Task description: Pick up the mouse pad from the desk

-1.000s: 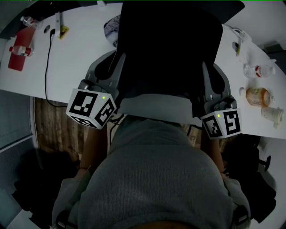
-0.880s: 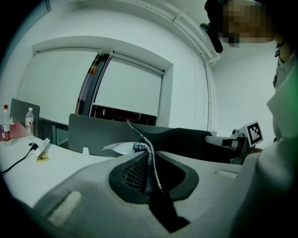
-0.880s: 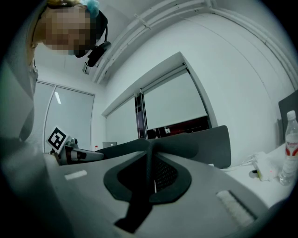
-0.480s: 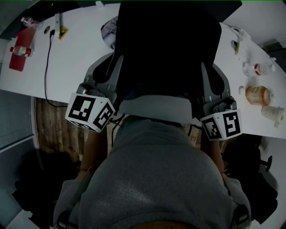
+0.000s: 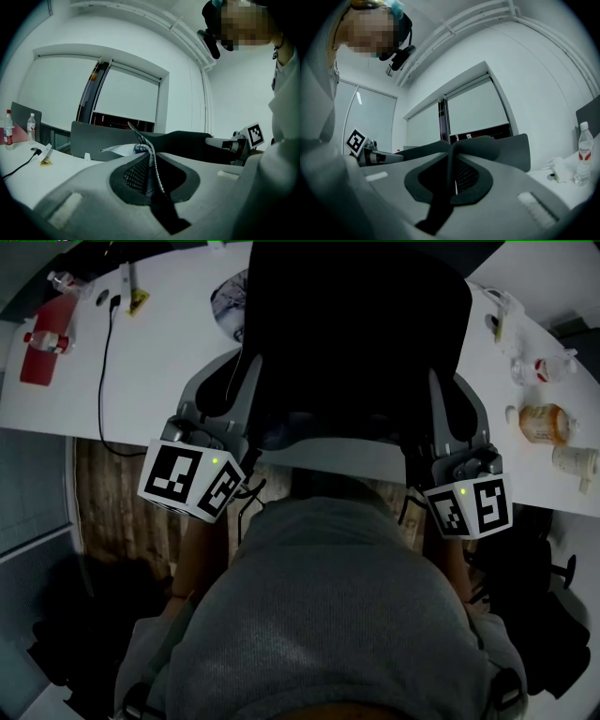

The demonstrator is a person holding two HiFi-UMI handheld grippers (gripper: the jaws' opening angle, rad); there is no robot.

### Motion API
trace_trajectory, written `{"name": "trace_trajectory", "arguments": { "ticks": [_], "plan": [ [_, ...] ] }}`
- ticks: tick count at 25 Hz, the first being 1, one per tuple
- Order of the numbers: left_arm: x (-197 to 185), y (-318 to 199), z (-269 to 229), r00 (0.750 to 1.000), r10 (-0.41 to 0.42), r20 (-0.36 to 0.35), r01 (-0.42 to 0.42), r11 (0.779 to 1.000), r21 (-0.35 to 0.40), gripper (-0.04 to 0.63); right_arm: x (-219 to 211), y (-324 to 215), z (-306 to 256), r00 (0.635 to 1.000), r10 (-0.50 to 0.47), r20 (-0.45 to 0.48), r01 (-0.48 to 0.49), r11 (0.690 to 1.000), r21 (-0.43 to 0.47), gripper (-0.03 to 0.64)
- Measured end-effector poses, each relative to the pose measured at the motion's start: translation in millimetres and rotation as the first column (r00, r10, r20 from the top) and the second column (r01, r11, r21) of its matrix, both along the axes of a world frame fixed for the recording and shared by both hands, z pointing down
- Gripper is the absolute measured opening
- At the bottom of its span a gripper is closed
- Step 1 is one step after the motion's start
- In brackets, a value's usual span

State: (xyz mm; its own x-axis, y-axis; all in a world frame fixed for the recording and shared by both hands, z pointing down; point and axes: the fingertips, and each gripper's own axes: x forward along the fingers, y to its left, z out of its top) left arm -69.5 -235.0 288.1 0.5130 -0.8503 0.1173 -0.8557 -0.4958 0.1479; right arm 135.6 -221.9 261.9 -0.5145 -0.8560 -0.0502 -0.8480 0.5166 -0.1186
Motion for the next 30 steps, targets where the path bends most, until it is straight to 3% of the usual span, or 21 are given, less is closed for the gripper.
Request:
{"name": "trace_trajectory", "arguments": {
  "ticks": [30],
  "plan": [
    [-55.3,167.3,-28.0,0.996,0.085,-0.003,-0.085,0.995,0.045,0.034,-60.7,181.6,-23.7,0.998,0.057,-0.005,-0.056,0.996,0.064,0.02]
  ]
}}
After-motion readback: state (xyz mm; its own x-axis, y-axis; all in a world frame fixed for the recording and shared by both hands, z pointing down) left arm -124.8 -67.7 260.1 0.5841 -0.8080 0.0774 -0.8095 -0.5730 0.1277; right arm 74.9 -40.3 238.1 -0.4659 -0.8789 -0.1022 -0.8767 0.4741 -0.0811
